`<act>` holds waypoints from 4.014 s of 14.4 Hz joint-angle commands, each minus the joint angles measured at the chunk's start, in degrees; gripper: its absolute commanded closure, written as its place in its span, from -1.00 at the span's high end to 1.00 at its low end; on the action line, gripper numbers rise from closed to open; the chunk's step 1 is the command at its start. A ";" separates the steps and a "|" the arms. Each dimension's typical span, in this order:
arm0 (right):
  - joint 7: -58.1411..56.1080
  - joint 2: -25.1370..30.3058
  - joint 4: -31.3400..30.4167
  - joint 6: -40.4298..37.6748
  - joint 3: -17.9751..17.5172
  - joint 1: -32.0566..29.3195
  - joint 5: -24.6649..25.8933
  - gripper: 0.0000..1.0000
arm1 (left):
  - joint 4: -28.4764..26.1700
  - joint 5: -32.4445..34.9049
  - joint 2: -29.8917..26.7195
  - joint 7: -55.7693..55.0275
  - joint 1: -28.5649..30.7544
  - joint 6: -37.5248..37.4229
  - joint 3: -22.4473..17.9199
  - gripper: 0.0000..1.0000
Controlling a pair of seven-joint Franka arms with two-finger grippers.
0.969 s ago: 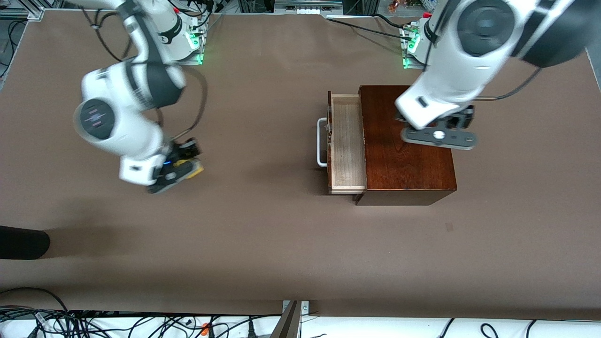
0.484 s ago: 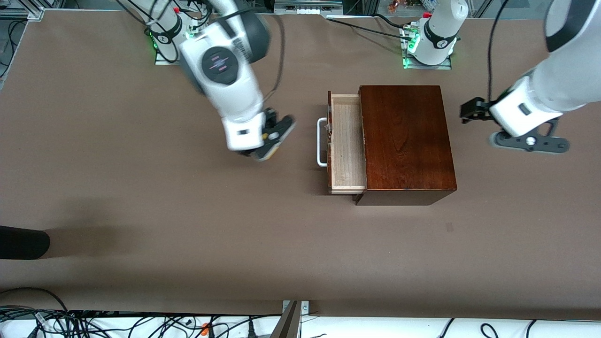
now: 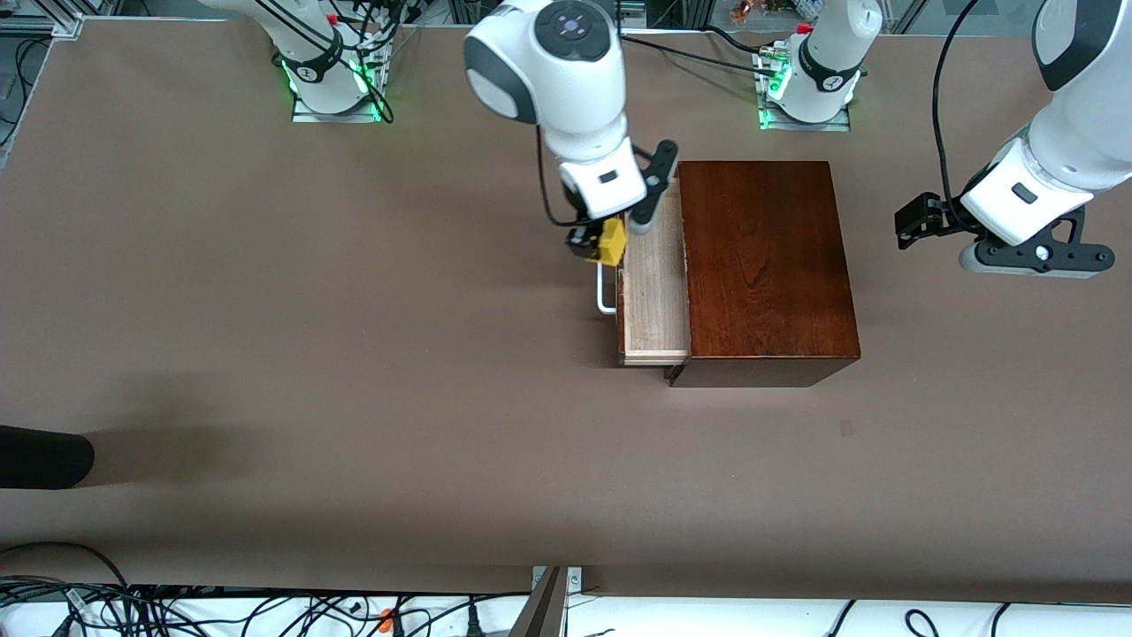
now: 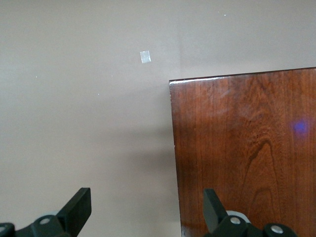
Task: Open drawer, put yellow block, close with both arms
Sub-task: 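Carry the yellow cube with the right gripper over the open drawer, then lower the cube into the drawer and open the right gripper, then raise the right gripper away while the left gripper moves to the drawer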
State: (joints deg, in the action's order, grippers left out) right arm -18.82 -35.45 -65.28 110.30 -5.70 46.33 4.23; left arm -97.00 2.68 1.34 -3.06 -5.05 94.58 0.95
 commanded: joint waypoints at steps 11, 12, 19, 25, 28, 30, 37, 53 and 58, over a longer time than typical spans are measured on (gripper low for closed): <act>-8.60 -10.60 6.66 3.69 0.78 6.76 4.56 -0.68 | -1.52 -0.83 -1.96 3.32 1.63 -4.57 -0.60 1.00; -9.03 -11.21 6.66 3.87 0.78 6.67 4.56 -0.66 | -1.52 -0.83 -1.96 3.41 1.71 -5.10 -0.60 1.00; -9.56 -13.06 6.13 3.17 0.78 6.67 4.12 -0.65 | -1.43 -1.01 -1.96 3.93 2.42 -5.72 -0.60 1.00; -9.74 -13.68 5.78 3.34 0.78 6.67 4.39 -0.18 | -1.43 -1.10 -1.87 4.11 2.42 -5.63 -0.60 1.00; -9.57 -13.06 5.86 3.17 0.86 6.32 4.12 1.00 | -1.43 -1.10 -1.87 4.11 2.51 -5.72 -0.60 1.00; -9.39 -12.54 6.04 2.82 0.87 6.14 3.86 1.00 | -1.43 -1.10 -1.87 4.11 2.51 -5.72 -0.60 1.00; -9.12 -1.83 7.18 -8.06 0.86 0.71 1.58 1.00 | -0.47 -1.01 -1.78 8.49 2.33 -5.81 -0.07 1.00; 3.32 31.03 -18.10 -17.67 17.04 -20.21 -4.84 1.00 | 0.59 -12.17 8.92 46.37 1.10 5.14 28.37 1.00; 13.62 35.44 -22.59 -19.51 6.32 -35.33 -4.84 1.00 | 0.68 -5.62 18.85 52.35 -5.03 22.29 34.03 1.00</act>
State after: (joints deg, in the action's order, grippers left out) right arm -9.55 -3.44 -82.97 89.95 4.56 15.65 0.05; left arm -97.70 -7.21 16.07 45.42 -7.14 112.50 34.61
